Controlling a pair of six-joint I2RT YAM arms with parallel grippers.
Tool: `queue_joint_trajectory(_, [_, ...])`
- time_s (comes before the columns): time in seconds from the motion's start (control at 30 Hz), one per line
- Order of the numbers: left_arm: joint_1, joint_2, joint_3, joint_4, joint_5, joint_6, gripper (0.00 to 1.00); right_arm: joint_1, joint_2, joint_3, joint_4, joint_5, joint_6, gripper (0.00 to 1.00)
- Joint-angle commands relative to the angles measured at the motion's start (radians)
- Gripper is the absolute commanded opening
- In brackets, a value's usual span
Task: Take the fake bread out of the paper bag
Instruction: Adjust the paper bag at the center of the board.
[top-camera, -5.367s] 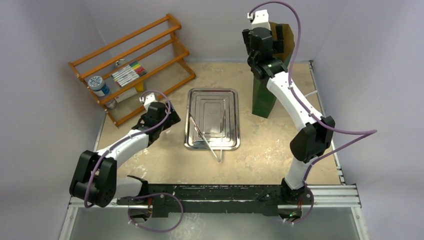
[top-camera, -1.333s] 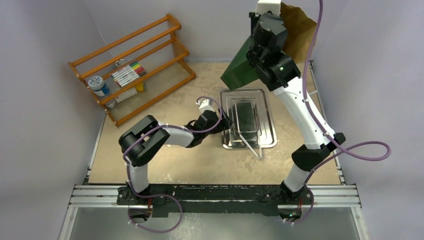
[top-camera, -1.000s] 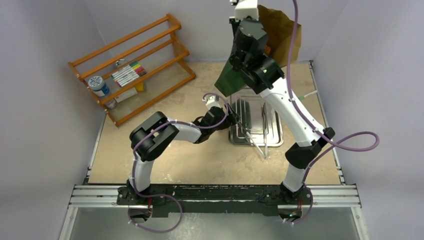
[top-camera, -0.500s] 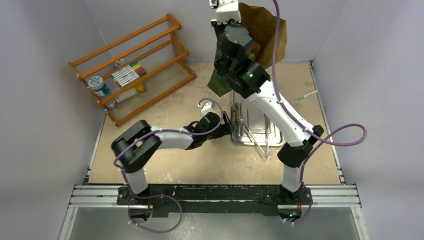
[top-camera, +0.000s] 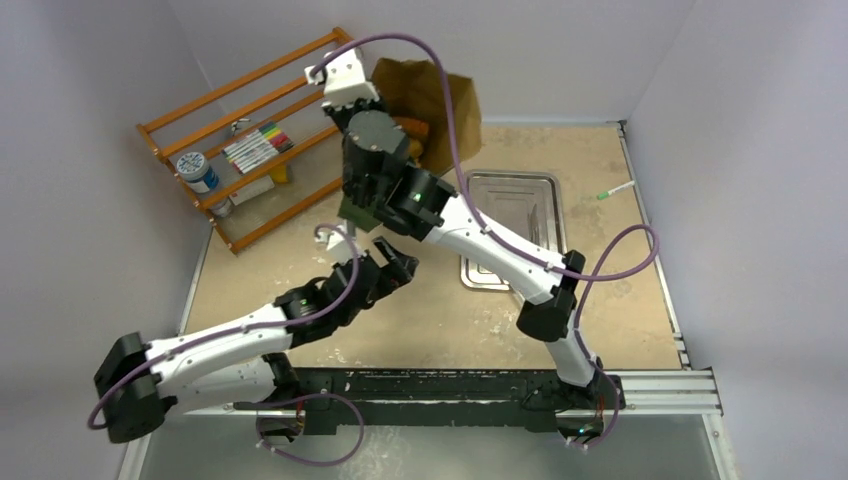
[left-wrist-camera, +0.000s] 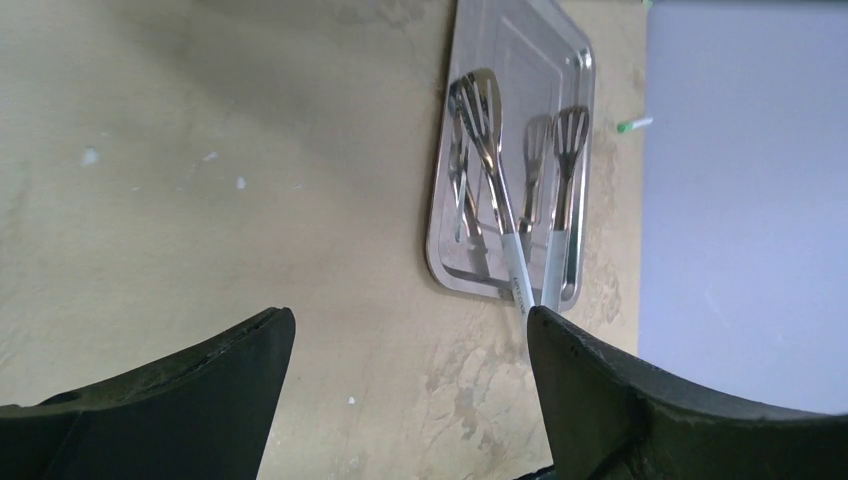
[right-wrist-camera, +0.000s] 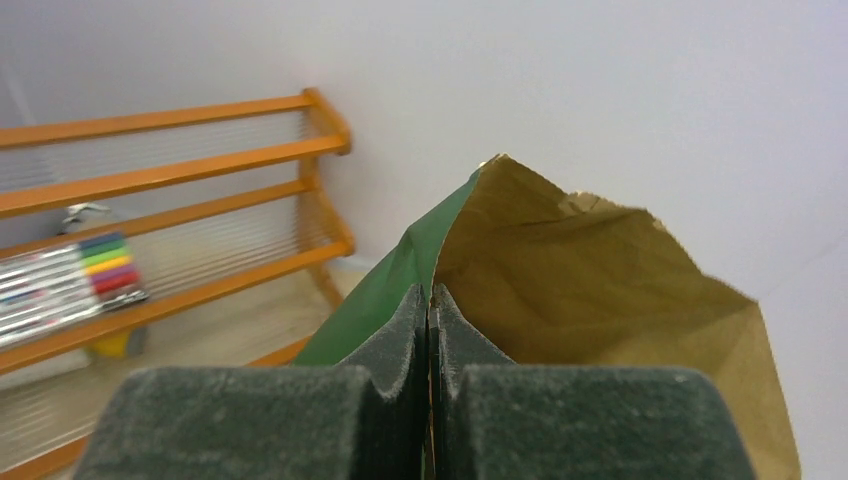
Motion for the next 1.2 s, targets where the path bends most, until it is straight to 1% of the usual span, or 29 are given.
queue_joint_trajectory(0.0, [-0.021, -0.179, -0.018, -0.202, -0.208, -0.129, 0.86, 0.059, -0.042, 0.068, 0.071, 0.002, 0.113, 0.00])
queue_joint_trajectory(0.1, [-0.023, -0.246, -0.009, -0.320, -0.279, -0.184, 0.86, 0.096, -0.014, 0.082, 0.010, -0.008, 0.215, 0.00])
queue_joint_trajectory(0.17, [-0.022, -0.269, 0.003, -0.387, -0.317, -0.226, 0.86, 0.119, -0.007, 0.080, 0.005, -0.007, 0.264, 0.00])
queue_joint_trajectory(0.3, [-0.022, -0.290, 0.003, -0.443, -0.348, -0.278, 0.86, 0.148, -0.009, 0.063, 0.036, 0.023, 0.299, 0.00])
queue_joint_trajectory(0.4, [-0.022, -0.283, -0.008, -0.469, -0.364, -0.318, 0.86, 0.166, -0.033, 0.013, 0.036, 0.052, 0.326, 0.00])
queue_joint_trajectory(0.47, [-0.022, -0.280, -0.029, -0.492, -0.383, -0.379, 0.86, 0.169, -0.086, -0.088, -0.058, 0.043, 0.499, 0.00])
queue_joint_trajectory(0.57, [-0.022, -0.295, -0.052, -0.506, -0.404, -0.431, 0.86, 0.169, -0.135, -0.207, -0.141, 0.013, 0.648, 0.00])
queue_joint_trajectory(0.6, [-0.022, -0.304, -0.058, -0.507, -0.410, -0.440, 0.85, 0.169, -0.141, -0.221, -0.174, 0.003, 0.690, 0.00])
queue_joint_trajectory(0.7, [-0.023, -0.339, -0.047, -0.527, -0.424, -0.447, 0.84, 0.168, -0.142, -0.258, -0.260, -0.005, 0.801, 0.00])
queue_joint_trajectory(0.8, [-0.022, -0.363, -0.010, -0.584, -0.445, -0.457, 0.83, 0.167, -0.157, -0.306, -0.282, -0.008, 0.852, 0.00])
queue_joint_trajectory(0.9, [-0.022, -0.378, 0.041, -0.637, -0.489, -0.453, 0.83, 0.168, -0.177, -0.353, -0.335, -0.008, 0.935, 0.00])
queue_joint_trajectory(1.03, [-0.022, -0.372, 0.104, -0.670, -0.564, -0.410, 0.84, 0.167, -0.214, -0.419, -0.421, -0.018, 1.049, 0.00])
queue_joint_trajectory(1.1, [-0.023, -0.357, 0.126, -0.674, -0.585, -0.396, 0.84, 0.167, -0.238, -0.455, -0.444, -0.020, 1.082, 0.03])
queue_joint_trajectory(1.17, [-0.022, -0.338, 0.129, -0.662, -0.591, -0.380, 0.85, 0.167, -0.261, -0.491, -0.450, -0.032, 1.092, 0.09])
